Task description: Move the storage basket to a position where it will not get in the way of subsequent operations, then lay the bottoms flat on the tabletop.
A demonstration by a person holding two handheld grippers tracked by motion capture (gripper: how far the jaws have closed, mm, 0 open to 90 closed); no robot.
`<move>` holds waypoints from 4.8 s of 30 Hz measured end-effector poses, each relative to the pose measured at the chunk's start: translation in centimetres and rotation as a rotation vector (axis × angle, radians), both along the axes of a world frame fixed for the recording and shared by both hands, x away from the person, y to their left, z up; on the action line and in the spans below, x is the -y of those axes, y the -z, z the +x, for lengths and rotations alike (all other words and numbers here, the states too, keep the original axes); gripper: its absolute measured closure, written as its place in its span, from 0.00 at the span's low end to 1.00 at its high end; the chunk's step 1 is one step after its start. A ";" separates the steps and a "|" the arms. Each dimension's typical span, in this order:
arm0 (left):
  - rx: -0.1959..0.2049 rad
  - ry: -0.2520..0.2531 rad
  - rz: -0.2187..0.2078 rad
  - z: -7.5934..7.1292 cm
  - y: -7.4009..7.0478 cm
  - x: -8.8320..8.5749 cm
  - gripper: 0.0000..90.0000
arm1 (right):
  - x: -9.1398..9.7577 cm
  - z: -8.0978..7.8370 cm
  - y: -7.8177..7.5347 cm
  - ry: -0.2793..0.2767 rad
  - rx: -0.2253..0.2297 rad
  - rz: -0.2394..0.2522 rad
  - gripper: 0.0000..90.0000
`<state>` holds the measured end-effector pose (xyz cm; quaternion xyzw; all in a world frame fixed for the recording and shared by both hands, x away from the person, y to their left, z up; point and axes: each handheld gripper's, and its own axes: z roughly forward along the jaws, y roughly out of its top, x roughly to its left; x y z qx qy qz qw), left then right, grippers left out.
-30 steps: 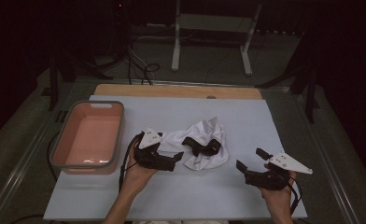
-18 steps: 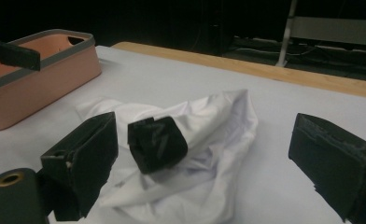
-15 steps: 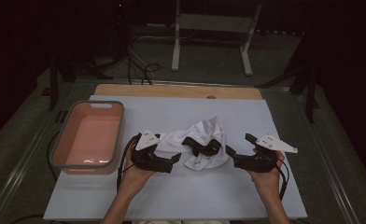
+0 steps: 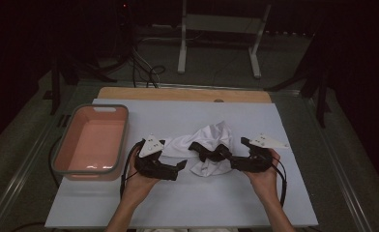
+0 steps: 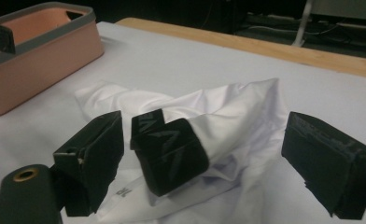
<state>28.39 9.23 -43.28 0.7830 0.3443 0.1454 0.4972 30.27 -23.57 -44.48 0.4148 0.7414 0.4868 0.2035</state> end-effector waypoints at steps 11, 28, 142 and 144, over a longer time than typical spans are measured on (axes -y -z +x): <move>0.010 -0.010 -0.016 0.0 -0.4 -0.5 0.00 | -1.6 0.9 1.5 -0.023 -0.067 -0.058 0.19; 0.016 -0.004 -0.029 -0.3 -0.7 -0.6 0.00 | -2.2 1.8 2.4 -0.030 -0.120 -0.107 0.30; -0.017 0.296 0.199 0.9 4.7 16.8 0.39 | 4.4 3.7 -3.5 0.238 -0.001 -0.063 0.95; -0.013 0.274 0.201 1.1 4.7 17.6 0.35 | 4.2 3.7 -3.6 0.235 -0.003 -0.058 0.95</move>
